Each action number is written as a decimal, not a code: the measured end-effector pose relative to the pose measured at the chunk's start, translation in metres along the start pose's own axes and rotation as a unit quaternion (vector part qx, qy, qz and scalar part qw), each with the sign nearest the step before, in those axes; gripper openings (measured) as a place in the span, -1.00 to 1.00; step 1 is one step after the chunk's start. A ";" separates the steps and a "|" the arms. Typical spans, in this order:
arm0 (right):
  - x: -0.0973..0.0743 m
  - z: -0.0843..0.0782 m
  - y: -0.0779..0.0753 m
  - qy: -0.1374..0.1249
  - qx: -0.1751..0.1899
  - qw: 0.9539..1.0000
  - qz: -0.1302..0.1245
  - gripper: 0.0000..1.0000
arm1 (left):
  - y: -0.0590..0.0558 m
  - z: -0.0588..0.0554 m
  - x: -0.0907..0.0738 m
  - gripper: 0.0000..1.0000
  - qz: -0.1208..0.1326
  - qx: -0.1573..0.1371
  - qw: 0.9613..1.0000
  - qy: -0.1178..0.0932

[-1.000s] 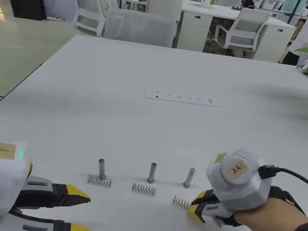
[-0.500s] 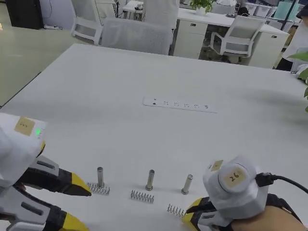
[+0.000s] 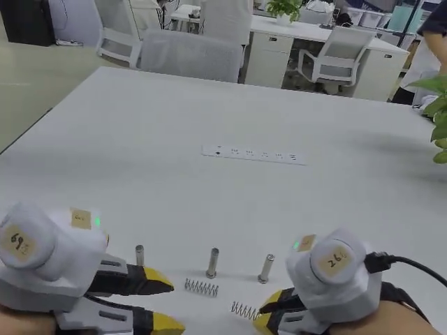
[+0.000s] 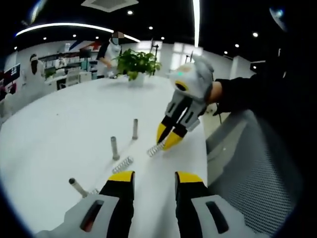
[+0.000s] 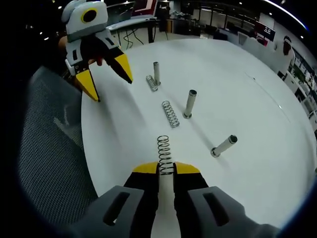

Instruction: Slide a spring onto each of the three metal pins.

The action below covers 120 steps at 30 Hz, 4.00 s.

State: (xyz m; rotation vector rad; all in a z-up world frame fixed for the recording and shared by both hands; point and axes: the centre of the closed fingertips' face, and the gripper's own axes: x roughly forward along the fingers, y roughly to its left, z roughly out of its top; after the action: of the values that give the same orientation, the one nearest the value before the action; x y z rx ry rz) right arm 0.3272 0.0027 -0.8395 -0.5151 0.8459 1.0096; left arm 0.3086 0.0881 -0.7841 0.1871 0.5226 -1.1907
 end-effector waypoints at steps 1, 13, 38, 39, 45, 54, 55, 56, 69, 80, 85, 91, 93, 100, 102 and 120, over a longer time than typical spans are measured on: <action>0.001 0.003 0.003 -0.003 -0.003 1.000 0.005 -0.86 | 0.000 0.000 0.000 -0.49 0.001 0.001 1.000 0.000; 0.004 0.042 0.039 -0.026 -0.068 0.995 0.063 -0.86 | 0.000 -0.014 0.002 -0.50 0.007 0.014 1.000 0.004; 0.002 0.051 0.071 -0.016 -0.159 0.981 0.108 -0.85 | -0.021 -0.021 0.014 -0.91 -0.036 0.080 0.996 0.020; 0.002 0.051 0.072 -0.016 -0.160 0.981 0.107 -0.85 | -0.021 -0.021 0.014 -0.91 -0.036 0.081 0.996 0.020; -0.001 0.055 0.071 -0.025 -0.159 0.981 0.107 -0.85 | -0.022 -0.022 0.014 -0.94 -0.036 0.082 0.996 0.024; 0.000 0.054 0.070 -0.041 -0.139 0.983 0.113 -0.83 | -0.022 -0.020 0.012 -0.96 -0.037 0.090 0.995 0.024; 0.001 0.055 0.070 -0.043 -0.137 0.983 0.114 -0.83 | -0.021 -0.021 0.012 -0.96 -0.037 0.092 0.995 0.025; 0.001 0.055 0.069 -0.044 -0.134 0.983 0.114 -0.82 | -0.021 -0.021 0.012 -0.96 -0.037 0.092 0.995 0.025; 0.007 0.048 0.071 -0.041 -0.126 0.984 0.120 -0.78 | -0.028 -0.009 0.010 -0.96 -0.048 0.083 0.995 -0.005; -0.004 0.061 0.076 -0.065 -0.118 0.983 0.128 -0.83 | -0.027 -0.012 0.011 -0.96 -0.046 0.081 0.996 -0.003; -0.011 0.073 0.081 -0.077 -0.119 0.981 0.133 -0.84 | -0.027 -0.012 0.012 -0.96 -0.046 0.083 0.995 -0.005; -0.012 0.081 0.088 -0.069 -0.135 0.980 0.130 -0.84 | -0.029 -0.012 0.013 -0.95 -0.051 0.085 0.995 -0.006; -0.011 0.080 0.088 -0.062 -0.145 0.979 0.127 -0.84 | -0.030 -0.012 0.014 -0.95 -0.052 0.086 0.995 -0.006; -0.011 0.078 0.086 -0.056 -0.147 0.980 0.125 -0.85 | -0.029 -0.013 0.014 -0.94 -0.050 0.075 0.996 -0.005; -0.010 0.079 0.086 -0.055 -0.149 0.980 0.123 -0.85 | -0.027 -0.013 0.014 -0.92 -0.046 0.072 0.996 -0.003; -0.014 0.080 0.077 -0.055 -0.148 0.982 0.108 -0.85 | -0.029 -0.011 0.014 -0.01 -0.050 0.005 0.999 -0.009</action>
State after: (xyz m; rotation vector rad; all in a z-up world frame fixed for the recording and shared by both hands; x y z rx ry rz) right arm 0.2850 0.0885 -0.7816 -0.6211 0.6660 1.3633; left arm 0.2823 0.0704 -0.7962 0.1606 0.5158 -1.2916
